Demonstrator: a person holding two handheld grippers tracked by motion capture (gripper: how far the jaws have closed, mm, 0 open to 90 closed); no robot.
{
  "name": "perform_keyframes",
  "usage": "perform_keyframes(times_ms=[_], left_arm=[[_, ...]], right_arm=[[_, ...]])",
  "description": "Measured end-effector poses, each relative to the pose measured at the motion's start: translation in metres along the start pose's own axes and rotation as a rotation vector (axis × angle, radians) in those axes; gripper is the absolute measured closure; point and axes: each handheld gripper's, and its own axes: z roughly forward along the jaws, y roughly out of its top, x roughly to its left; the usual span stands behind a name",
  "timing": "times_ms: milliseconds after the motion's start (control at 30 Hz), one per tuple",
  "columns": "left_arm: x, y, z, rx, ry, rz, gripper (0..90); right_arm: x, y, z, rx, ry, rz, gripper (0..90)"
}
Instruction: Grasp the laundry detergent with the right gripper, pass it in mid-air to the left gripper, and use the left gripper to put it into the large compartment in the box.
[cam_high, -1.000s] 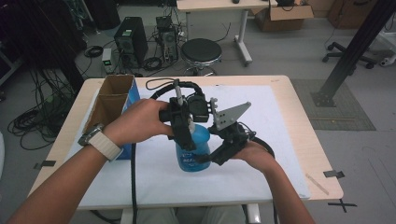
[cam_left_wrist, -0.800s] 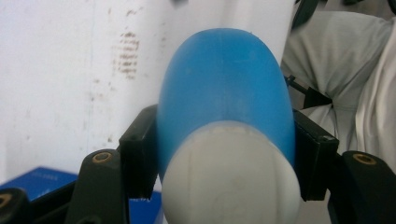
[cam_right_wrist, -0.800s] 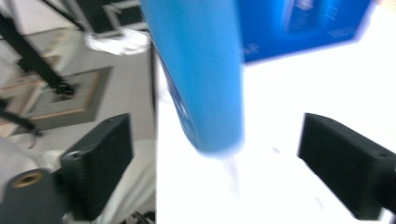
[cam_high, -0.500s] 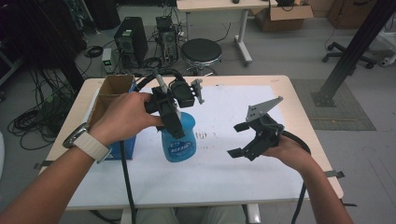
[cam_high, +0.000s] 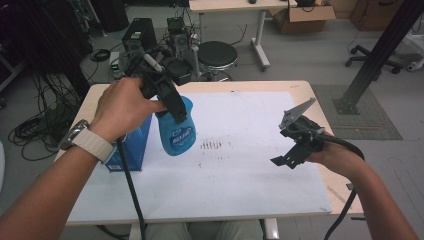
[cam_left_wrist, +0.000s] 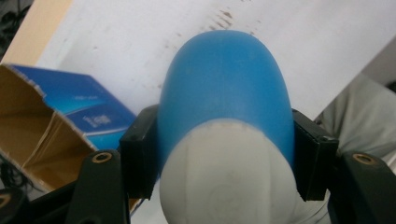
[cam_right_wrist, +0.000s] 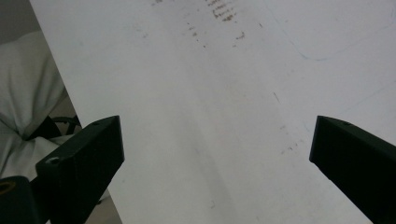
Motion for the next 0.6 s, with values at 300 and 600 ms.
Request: perform_keyframes(times_ms=[300, 600], left_arm=[[0.024, 0.002, -0.026, -0.031, 0.044, -0.171, 38.2], [0.046, -0.002, -0.048, -0.036, 0.057, -0.31, 38.2]], right_arm=[[-0.008, -0.005, -0.012, 0.056, -0.033, -0.014, 3.0], [-0.012, -0.009, -0.016, 0.058, -0.039, -0.018, 3.1]])
